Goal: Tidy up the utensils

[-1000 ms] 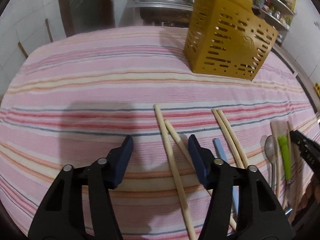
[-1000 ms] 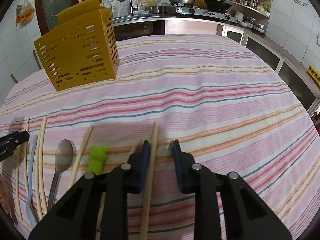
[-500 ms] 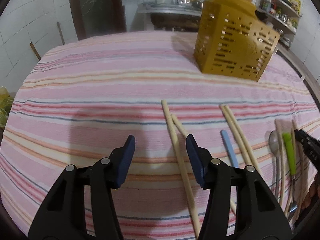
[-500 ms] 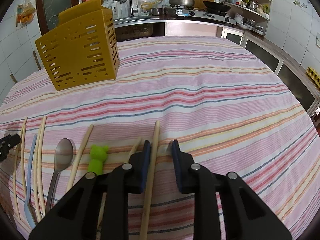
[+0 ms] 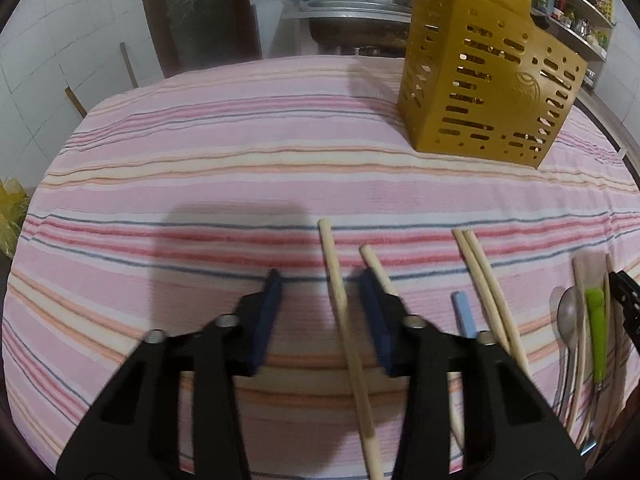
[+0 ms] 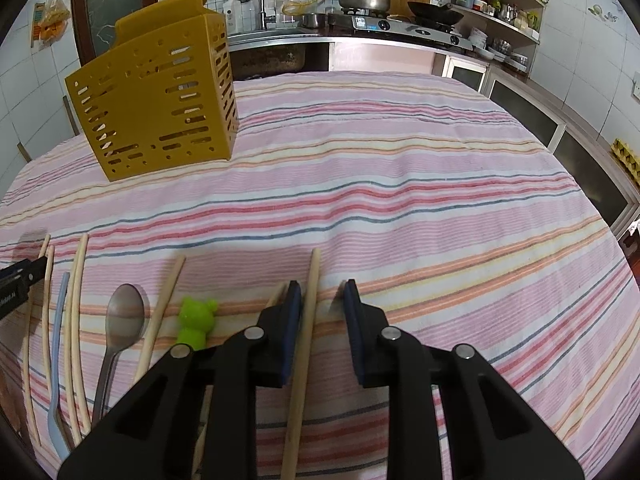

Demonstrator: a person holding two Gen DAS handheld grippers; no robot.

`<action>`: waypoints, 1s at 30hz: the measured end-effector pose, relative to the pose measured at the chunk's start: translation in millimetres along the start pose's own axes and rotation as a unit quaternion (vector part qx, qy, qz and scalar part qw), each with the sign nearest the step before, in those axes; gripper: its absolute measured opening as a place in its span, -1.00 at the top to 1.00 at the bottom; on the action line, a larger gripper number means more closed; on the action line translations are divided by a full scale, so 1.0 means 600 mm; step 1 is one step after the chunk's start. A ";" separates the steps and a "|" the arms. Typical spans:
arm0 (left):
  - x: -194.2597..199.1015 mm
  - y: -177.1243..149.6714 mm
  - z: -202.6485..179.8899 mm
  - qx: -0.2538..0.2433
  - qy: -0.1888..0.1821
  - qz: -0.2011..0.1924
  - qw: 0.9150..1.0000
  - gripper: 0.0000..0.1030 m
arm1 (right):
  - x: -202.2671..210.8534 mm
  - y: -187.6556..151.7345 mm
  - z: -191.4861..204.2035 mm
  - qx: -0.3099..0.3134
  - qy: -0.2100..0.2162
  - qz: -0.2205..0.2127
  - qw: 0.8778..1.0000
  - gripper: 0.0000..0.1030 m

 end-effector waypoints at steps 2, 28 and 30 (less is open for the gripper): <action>-0.002 0.007 0.001 0.014 -0.014 0.009 1.000 0.77 | 0.000 0.004 0.001 -0.001 0.003 0.003 1.000 0.69; 0.225 -0.029 0.039 0.046 -0.005 -0.182 0.982 0.90 | 0.165 0.025 -0.014 -0.033 0.075 -0.154 0.985 0.87; 0.249 -0.042 0.044 0.047 0.001 -0.202 0.978 0.90 | 0.192 0.019 -0.014 -0.031 0.080 -0.183 0.979 0.87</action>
Point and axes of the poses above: each gripper's, at about its wrist camera, not at the fingertips, and x roughly against the way its jaws point, z to its left, y to its top, the point moved 1 cm from there along -x, roughly the way its jaws point, and after that the axes turned 4 degrees about -z, right-handed, at the moved point
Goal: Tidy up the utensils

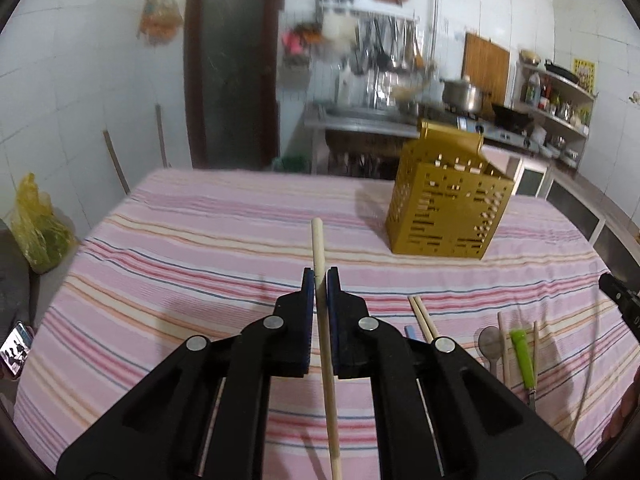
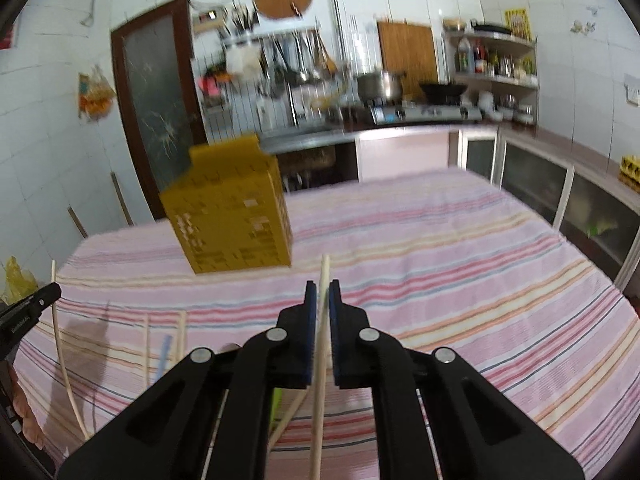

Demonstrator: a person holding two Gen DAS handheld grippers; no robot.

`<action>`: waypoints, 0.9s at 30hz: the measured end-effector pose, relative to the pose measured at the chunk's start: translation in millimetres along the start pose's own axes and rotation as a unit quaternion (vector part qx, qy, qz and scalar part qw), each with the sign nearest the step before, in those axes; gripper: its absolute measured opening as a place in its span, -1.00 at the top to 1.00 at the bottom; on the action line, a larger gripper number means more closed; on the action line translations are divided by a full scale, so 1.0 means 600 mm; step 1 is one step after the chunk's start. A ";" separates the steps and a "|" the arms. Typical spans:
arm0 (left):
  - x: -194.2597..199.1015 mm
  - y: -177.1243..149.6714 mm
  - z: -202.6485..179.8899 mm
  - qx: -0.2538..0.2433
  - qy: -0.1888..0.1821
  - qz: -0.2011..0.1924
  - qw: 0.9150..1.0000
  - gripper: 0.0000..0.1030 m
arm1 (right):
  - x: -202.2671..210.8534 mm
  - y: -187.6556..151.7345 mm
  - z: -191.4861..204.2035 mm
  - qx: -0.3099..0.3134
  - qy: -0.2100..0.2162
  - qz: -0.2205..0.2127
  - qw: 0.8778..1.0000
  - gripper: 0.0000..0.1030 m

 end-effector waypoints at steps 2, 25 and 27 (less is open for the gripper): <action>0.020 -0.005 0.001 -0.001 0.004 -0.018 1.000 0.90 | 0.025 0.002 0.004 0.004 0.001 -0.024 1.000 0.87; -0.049 -0.019 0.035 0.025 0.003 0.058 0.998 0.90 | -0.102 -0.085 -0.026 0.040 -0.049 0.136 0.989 0.27; -0.069 -0.021 0.033 0.024 0.001 0.074 0.997 0.90 | -0.112 -0.087 -0.024 0.044 -0.046 0.149 0.987 0.35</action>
Point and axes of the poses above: each gripper's, at about its wrist camera, not at the fingertips, and x roughly against the way its jaws point, z to its left, y to its top, the point moved 1 cm from there along -x, roughly the way its jaws point, and after that the axes turned 4 degrees about -z, right-handed, at the moved point
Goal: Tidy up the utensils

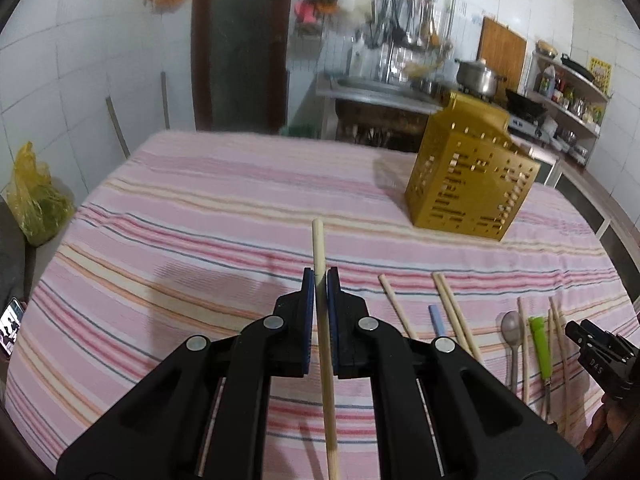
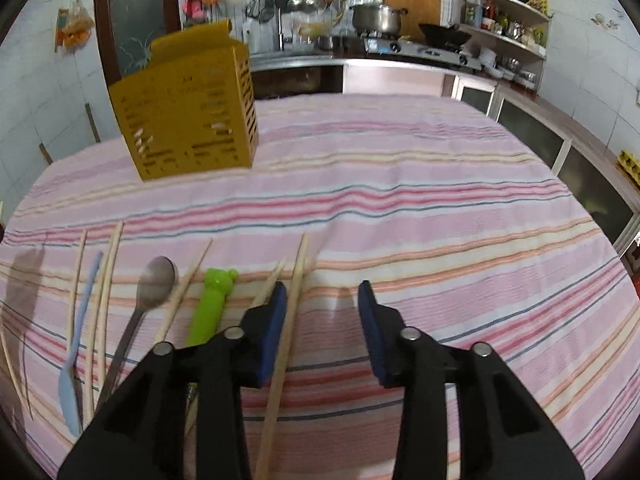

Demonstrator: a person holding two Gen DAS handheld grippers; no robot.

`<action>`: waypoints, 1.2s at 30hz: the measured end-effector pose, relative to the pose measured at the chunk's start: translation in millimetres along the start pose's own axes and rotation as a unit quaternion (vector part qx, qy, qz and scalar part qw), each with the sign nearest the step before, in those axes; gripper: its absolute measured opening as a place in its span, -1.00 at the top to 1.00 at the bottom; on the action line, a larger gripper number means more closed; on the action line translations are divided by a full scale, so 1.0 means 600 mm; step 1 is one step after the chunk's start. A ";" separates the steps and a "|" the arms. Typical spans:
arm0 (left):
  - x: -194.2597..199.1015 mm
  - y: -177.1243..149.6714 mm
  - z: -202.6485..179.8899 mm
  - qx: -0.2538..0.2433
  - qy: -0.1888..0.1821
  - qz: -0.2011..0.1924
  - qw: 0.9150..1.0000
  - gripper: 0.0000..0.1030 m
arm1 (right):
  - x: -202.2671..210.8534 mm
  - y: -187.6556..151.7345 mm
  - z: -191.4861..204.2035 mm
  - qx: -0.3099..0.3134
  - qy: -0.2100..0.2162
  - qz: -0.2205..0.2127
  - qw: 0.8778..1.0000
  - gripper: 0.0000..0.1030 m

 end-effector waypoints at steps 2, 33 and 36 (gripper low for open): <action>-0.017 -0.002 -0.002 0.000 -0.002 0.011 1.000 0.90 | -0.008 -0.001 0.006 0.007 -0.002 0.008 1.000 0.44; -0.141 -0.026 -0.001 -0.022 0.035 0.118 0.992 0.07 | -0.066 0.038 0.000 -0.036 0.029 0.046 0.998 0.88; -0.149 -0.026 -0.014 -0.035 0.045 0.123 0.991 0.07 | -0.063 0.038 0.002 -0.030 0.030 0.041 0.998 0.88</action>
Point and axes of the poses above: each gripper's, at about its wrist camera, not at the fingertips, and x roughly against the way its jaws point, z to its left, y to its top, the point moved 1 cm from there along -x, roughly the way its jaws point, and after that the axes turned 4 degrees about -z, right-handed, at the moved point
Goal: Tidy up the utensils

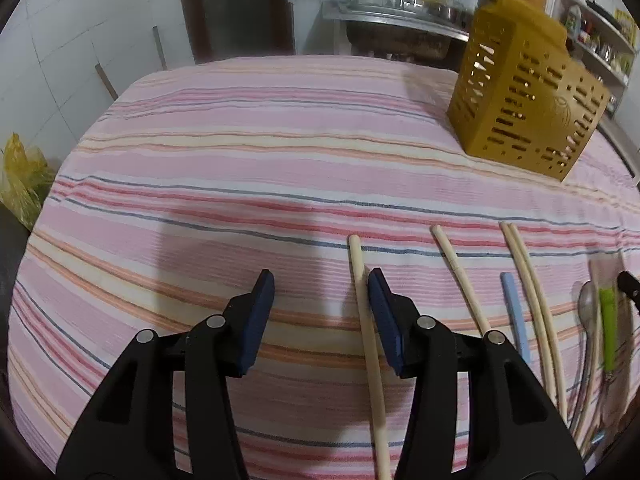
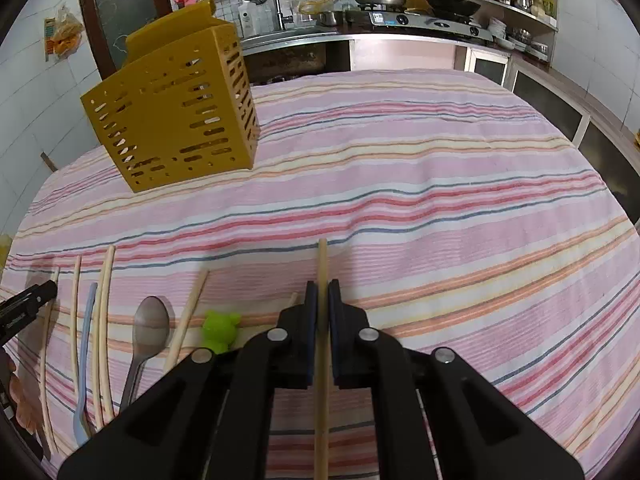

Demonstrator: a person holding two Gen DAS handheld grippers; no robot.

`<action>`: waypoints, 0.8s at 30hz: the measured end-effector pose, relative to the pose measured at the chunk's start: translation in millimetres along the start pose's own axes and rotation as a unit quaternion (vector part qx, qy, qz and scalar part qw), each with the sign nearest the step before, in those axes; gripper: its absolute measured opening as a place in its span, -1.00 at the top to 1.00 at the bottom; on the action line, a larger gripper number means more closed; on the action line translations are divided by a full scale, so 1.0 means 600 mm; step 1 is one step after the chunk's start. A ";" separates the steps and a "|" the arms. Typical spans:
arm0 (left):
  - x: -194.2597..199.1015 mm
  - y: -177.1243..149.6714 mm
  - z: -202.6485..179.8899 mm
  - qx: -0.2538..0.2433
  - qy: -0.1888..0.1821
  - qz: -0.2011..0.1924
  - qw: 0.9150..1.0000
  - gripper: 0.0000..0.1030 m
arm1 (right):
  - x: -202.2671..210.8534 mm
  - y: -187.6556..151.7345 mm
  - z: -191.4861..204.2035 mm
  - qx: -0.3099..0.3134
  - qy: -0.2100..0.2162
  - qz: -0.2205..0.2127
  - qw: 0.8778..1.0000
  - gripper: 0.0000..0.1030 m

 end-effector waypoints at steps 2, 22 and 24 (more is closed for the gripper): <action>-0.004 0.005 -0.006 -0.003 -0.003 0.006 1.000 0.07 | 0.002 -0.001 0.000 0.001 0.001 -0.002 1.000 0.88; 0.033 0.006 -0.010 0.025 -0.027 0.010 0.999 0.91 | 0.060 0.004 0.002 -0.004 0.019 -0.051 0.999 0.88; 0.056 0.003 -0.013 0.025 -0.030 -0.013 0.999 0.91 | 0.069 0.004 -0.001 -0.007 0.023 -0.060 0.998 0.88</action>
Point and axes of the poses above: each gripper's, at about its wrist camera, not at the fingertips, and x roughly against the way its jaws point, z to its left, y to its top, the point moved 1 cm from there along -x, roughly the way its jaws point, and after that the axes turned 4 degrees about -z, right-handed, at the moved point
